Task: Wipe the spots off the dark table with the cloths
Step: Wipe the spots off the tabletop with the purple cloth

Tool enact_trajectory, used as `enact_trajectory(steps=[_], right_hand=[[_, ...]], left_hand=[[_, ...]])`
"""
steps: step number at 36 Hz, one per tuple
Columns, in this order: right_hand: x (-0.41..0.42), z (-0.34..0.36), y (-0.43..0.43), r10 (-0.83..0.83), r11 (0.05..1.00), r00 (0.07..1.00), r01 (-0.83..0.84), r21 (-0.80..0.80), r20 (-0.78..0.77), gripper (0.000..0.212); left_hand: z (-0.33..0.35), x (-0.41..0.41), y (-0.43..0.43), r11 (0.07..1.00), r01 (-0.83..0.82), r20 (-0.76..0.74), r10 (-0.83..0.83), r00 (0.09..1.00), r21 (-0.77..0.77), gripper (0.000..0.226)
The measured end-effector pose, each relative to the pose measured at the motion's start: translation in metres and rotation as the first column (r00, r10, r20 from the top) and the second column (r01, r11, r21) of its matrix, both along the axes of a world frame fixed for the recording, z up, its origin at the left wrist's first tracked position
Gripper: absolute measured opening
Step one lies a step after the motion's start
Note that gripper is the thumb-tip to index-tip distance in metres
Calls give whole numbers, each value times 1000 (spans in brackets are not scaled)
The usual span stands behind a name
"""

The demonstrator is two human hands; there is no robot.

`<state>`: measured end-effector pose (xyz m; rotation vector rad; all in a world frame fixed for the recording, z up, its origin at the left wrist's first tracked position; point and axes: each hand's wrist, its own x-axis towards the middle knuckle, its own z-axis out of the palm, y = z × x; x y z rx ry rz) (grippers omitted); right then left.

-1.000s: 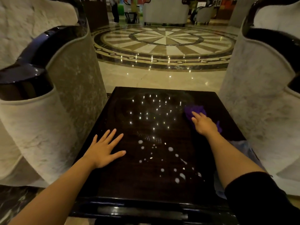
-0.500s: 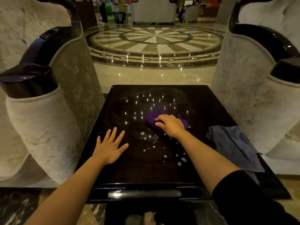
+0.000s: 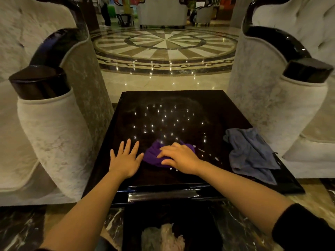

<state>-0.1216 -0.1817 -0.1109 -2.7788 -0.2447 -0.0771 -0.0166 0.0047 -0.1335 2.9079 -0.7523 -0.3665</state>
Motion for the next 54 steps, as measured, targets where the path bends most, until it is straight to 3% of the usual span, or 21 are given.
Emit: enact_trajectory(steps=[6, 12, 17, 20, 23, 30, 37, 43, 48, 54], right_hand=[[-42, 3, 26, 56, 998, 998, -56, -9, 11, 27], [-82, 8, 51, 161, 986, 980, -156, -51, 115, 21], [-106, 6, 66, 241, 967, 965, -247, 58, 100, 21], [-98, 18, 59, 173, 978, 971, -189, 87, 167, 18], [-81, 36, 40, 3, 985, 981, -35, 166, 192, 20], [-48, 58, -28, -327, 918, 923, 260, 298, 202, 23], [-34, 35, -86, -466, 873, 883, 450, 189, 48, 28], [-30, 9, -109, -516, 857, 853, 515, -28, -84, 41], [-27, 0, -106, -546, 833, 835, 533, -149, -69, 41], [-28, -3, -94, -533, 841, 845, 523, -138, -51, 39]], left_hand=[[0, 0, 1, 1000, 15, 17, -15, 1000, 2, 59], [0, 0, 1, 1000, 17, 10, -16, 1000, -17, 59], [-2, 1, 2, 999, 21, 12, -20, 1000, -30, 59], [-2, 1, 2, 999, 23, 17, -22, 1000, -29, 60], [-1, 0, 2, 999, 24, 14, -24, 1000, -21, 60], [1, 0, 1, 1000, 26, 22, -25, 999, -15, 60], [0, -1, 1, 999, 26, 24, -25, 999, -22, 60], [-1, 0, 2, 999, 29, 24, -29, 999, -21, 60], [0, 0, 2, 999, 32, 24, -32, 999, -19, 60], [0, -2, 2, 999, 26, 34, -25, 999, -31, 60]])
